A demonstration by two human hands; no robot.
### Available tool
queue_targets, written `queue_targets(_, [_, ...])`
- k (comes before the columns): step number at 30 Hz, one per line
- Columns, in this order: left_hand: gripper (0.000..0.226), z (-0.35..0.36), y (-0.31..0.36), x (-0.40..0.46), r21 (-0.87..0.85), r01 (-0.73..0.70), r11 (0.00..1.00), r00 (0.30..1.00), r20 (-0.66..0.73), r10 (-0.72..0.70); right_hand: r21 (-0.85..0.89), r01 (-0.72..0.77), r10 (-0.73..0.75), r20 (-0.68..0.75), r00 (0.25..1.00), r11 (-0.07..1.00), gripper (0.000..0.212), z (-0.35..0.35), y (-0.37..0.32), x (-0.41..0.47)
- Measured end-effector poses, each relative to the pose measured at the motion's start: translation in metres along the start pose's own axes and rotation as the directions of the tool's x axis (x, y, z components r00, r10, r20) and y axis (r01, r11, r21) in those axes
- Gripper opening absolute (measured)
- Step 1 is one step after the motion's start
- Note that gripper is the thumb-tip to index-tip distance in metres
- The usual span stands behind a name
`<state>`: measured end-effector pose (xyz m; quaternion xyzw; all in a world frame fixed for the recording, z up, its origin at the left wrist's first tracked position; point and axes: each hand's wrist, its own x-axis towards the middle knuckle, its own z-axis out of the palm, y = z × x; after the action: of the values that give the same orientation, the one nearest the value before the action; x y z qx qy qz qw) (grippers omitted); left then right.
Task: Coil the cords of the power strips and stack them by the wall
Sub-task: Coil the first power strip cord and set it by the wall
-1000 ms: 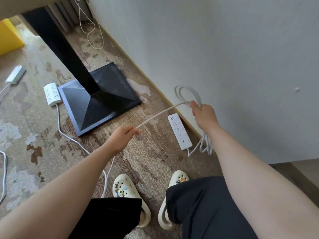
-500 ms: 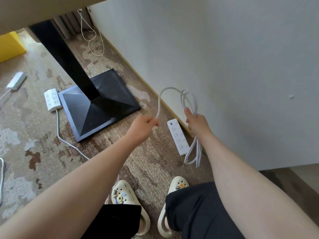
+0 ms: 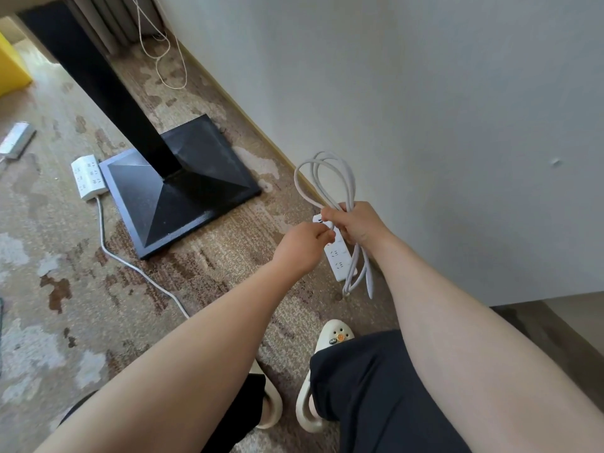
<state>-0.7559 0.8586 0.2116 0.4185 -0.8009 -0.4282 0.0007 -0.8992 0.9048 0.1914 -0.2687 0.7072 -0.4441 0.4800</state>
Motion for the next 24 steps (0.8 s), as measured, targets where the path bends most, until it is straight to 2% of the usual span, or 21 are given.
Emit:
queue_targets(4, [0.030, 0.001, 0.000, -0.003, -0.004, -0.012, 1.000, 1.000, 0.009, 0.012, -0.053, 0.012, -0.012, -0.009, 1.000, 0.999, 0.024, 0.003, -0.001, 0.003])
queue_targets(10, [0.029, -0.001, -0.032, -0.027, -0.170, 0.069, 0.983, 0.993, 0.103, -0.052, -0.081, -0.040, 0.031, -0.111, 0.993, 0.996, 0.031, -0.011, 0.003, 0.005])
queue_targets(13, [0.028, -0.011, -0.061, -0.039, -0.186, 0.115, 0.976, 0.987, 0.134, -0.091, 0.050, -0.052, 0.062, -0.228, 0.972, 0.997, 0.035, -0.021, 0.003, 0.005])
queue_targets(16, [0.029, -0.024, -0.087, -0.047, -0.196, 0.171, 0.966, 0.976, 0.167, -0.139, 0.182, -0.022, 0.084, -0.337, 0.938, 0.983, 0.030, -0.025, 0.001, 0.006])
queue_targets(20, [0.028, -0.021, -0.093, -0.048, -0.090, 0.141, 0.986, 0.981, 0.146, -0.127, 0.138, 0.019, 0.033, -0.361, 0.932, 0.990, 0.022, -0.015, 0.000, 0.008])
queue_targets(24, [0.026, -0.011, -0.081, -0.043, 0.120, 0.040, 0.992, 0.960, 0.269, -0.071, 0.139, 0.019, 0.021, -0.277, 0.961, 0.990, 0.023, -0.009, 0.001, 0.012])
